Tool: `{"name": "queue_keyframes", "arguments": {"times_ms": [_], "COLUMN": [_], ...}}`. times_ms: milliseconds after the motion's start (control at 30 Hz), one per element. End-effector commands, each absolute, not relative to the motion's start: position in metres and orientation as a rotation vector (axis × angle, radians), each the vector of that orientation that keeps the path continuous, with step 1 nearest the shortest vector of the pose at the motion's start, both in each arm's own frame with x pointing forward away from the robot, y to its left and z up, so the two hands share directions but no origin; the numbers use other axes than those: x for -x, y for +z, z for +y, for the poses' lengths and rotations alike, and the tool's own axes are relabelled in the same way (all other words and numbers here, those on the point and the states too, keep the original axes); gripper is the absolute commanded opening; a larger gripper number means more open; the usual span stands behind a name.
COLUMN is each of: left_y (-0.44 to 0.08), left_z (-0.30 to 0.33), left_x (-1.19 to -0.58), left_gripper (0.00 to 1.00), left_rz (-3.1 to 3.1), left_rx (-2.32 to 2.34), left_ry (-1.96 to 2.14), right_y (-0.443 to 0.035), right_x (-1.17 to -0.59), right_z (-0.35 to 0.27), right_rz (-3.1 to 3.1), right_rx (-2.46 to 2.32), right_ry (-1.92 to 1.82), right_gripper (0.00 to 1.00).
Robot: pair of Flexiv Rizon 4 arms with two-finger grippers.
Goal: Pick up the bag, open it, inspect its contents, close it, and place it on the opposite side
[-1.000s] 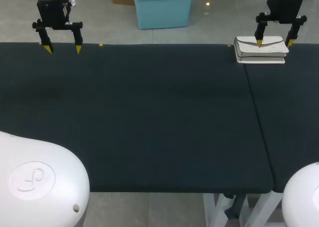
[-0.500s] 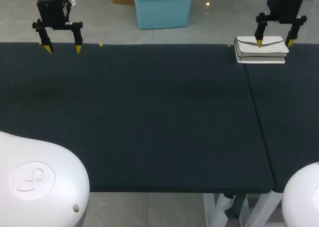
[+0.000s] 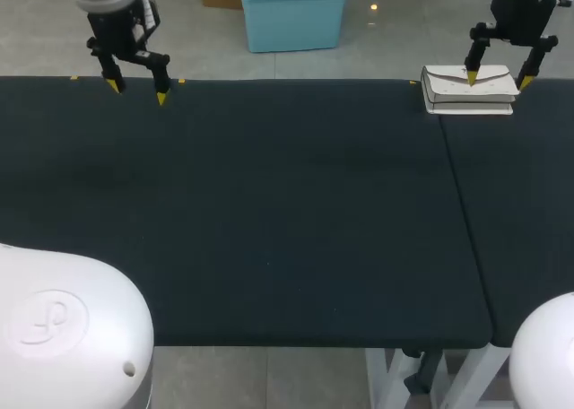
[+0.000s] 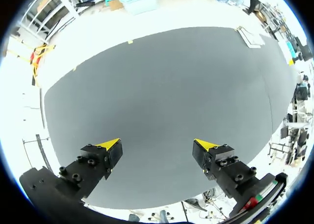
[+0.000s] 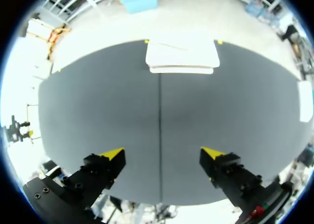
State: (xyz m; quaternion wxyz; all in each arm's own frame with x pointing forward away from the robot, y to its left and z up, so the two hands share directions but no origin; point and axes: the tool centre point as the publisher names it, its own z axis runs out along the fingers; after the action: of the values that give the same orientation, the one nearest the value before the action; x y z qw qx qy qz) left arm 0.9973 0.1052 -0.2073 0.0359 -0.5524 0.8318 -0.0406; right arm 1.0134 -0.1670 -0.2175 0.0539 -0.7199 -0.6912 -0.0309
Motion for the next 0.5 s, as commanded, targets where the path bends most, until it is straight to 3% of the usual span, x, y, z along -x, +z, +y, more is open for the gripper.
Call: {"name": "queue_keyframes", "arguments": {"times_ms": [33, 500], "left_y": [-0.219, -0.250], "left_z": [0.095, 0.075], "left_x": [-0.978, -0.974], "left_gripper": [1.00, 1.00], "left_rz": [2.645, 2.834], "left_rx": [1.127, 0.562], "left_ry": [-0.446, -0.817], "right_y": [-0.229, -0.256], "right_x": [-1.032, -1.059], "right_z": [-0.193, -0.231], "right_rz": [-1.993, -1.833], "right_rx": [2.112, 2.137], "right_ry": [-0.154, -0.247], "right_gripper": [1.00, 1.00]}}
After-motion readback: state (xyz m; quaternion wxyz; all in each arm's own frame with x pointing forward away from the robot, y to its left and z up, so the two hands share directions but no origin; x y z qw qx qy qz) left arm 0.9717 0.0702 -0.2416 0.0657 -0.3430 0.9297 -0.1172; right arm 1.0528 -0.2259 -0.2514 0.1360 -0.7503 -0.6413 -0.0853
